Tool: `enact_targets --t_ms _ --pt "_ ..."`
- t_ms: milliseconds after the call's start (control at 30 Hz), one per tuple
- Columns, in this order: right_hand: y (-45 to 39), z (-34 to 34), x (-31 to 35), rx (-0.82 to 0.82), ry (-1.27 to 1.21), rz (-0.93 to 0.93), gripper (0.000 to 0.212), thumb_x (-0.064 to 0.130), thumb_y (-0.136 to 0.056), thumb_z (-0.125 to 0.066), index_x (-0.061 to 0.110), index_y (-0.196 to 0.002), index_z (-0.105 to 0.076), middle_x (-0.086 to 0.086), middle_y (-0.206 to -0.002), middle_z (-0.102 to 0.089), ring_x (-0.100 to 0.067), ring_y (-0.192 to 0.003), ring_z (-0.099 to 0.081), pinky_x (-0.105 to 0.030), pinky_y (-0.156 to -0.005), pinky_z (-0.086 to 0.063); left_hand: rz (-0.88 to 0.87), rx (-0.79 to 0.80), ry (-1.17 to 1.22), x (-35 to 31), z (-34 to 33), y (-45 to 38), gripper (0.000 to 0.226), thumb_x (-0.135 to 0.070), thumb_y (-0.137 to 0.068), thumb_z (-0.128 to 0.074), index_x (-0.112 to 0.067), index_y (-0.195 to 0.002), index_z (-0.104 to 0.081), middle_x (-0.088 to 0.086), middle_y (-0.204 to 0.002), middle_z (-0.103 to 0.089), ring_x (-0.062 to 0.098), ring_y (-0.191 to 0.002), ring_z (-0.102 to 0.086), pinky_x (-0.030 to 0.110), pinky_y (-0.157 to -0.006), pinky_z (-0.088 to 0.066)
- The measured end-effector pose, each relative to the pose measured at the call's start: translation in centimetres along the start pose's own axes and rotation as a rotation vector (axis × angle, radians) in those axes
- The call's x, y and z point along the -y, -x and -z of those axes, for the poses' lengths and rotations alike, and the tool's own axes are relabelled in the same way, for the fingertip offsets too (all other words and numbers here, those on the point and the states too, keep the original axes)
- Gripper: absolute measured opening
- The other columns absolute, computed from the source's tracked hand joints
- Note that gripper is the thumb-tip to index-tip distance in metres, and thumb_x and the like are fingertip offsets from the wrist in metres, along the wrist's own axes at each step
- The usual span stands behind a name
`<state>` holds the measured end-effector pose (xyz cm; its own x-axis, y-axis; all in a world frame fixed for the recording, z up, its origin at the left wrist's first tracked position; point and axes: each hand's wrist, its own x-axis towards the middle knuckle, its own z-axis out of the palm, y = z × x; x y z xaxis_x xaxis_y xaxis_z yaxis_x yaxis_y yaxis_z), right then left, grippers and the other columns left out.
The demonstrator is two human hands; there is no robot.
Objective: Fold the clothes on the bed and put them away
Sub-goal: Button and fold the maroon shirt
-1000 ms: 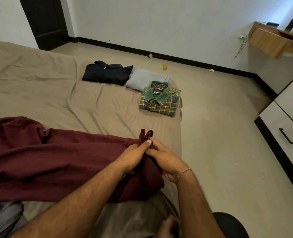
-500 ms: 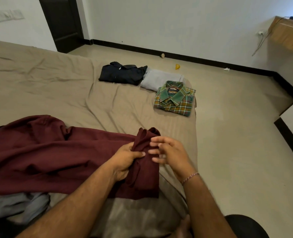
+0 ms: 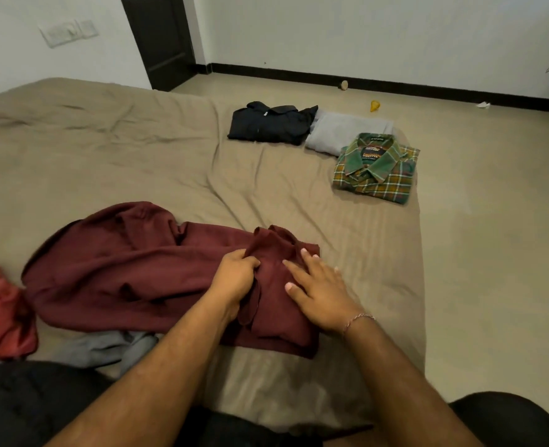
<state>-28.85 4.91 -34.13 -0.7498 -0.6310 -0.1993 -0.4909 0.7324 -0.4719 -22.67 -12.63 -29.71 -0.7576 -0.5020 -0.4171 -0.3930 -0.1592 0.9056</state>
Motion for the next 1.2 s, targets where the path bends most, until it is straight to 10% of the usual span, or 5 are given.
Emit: enact_targets --t_ms 167,233,367,600,1200 --pt "-0.9 -0.4 1.7 -0.469 -0.523 -0.125 0.06 0.028 -0.097 -0.064 0.029 -0.154 -0.043 -0.004 -0.169 -0.02 -0.018 -0.155 -0.019 -0.04 -0.128 -0.018 -0.608 -0.496 -0.565 0.3 1.2 3.2 0.059 -0.017 -0.084 -0.058 -0.018 -0.143 -0.053 0.002 -0.134 -0.057 0.023 -0.127 -0.05 0.043 -0.107 -0.04" --pt "-0.9 -0.3 1.8 -0.584 -0.95 -0.415 0.055 0.024 -0.09 -0.065 0.023 -0.144 -0.051 -0.006 -0.149 -0.05 -0.023 -0.135 -0.051 -0.046 -0.116 -0.042 -0.82 -0.244 -0.559 0.2 -0.9 5.9 0.06 -0.015 -0.082 -0.058 -0.017 -0.143 -0.054 -0.001 -0.13 -0.058 0.018 -0.123 -0.052 0.037 -0.11 -0.043" --pt "-0.7 -0.4 1.2 -0.344 -1.426 -0.582 0.04 0.033 -0.085 -0.062 0.009 -0.117 -0.064 -0.011 -0.109 -0.069 -0.021 -0.09 -0.068 -0.036 -0.075 -0.057 -0.445 0.126 -0.84 2.3 -5.0 6.1 0.073 -0.033 -0.092 -0.061 -0.019 -0.157 -0.032 0.002 -0.147 -0.041 0.022 -0.136 -0.039 0.035 -0.116 -0.038" --pt "0.6 0.4 2.1 -0.208 -1.499 -0.458 0.04 0.037 -0.107 -0.043 0.014 -0.122 -0.073 -0.007 -0.12 -0.075 -0.02 -0.104 -0.064 -0.037 -0.093 -0.051 -0.382 -0.048 -0.945 2.6 -5.7 3.5 0.066 -0.028 -0.088 -0.068 -0.017 -0.145 -0.036 0.009 -0.133 -0.045 0.032 -0.116 -0.055 0.04 -0.097 -0.05" --pt "1.5 3.1 -0.4 -0.452 -1.516 -0.505 0.026 0.027 -0.105 -0.053 0.015 -0.118 -0.071 -0.007 -0.111 -0.076 -0.023 -0.106 -0.072 -0.044 -0.092 -0.059 -0.005 0.347 0.424 -1.5 -6.1 3.3 0.046 0.016 -0.09 -0.054 -0.006 -0.129 -0.065 0.012 -0.115 -0.075 0.019 -0.091 -0.074 0.028 -0.082 -0.061"
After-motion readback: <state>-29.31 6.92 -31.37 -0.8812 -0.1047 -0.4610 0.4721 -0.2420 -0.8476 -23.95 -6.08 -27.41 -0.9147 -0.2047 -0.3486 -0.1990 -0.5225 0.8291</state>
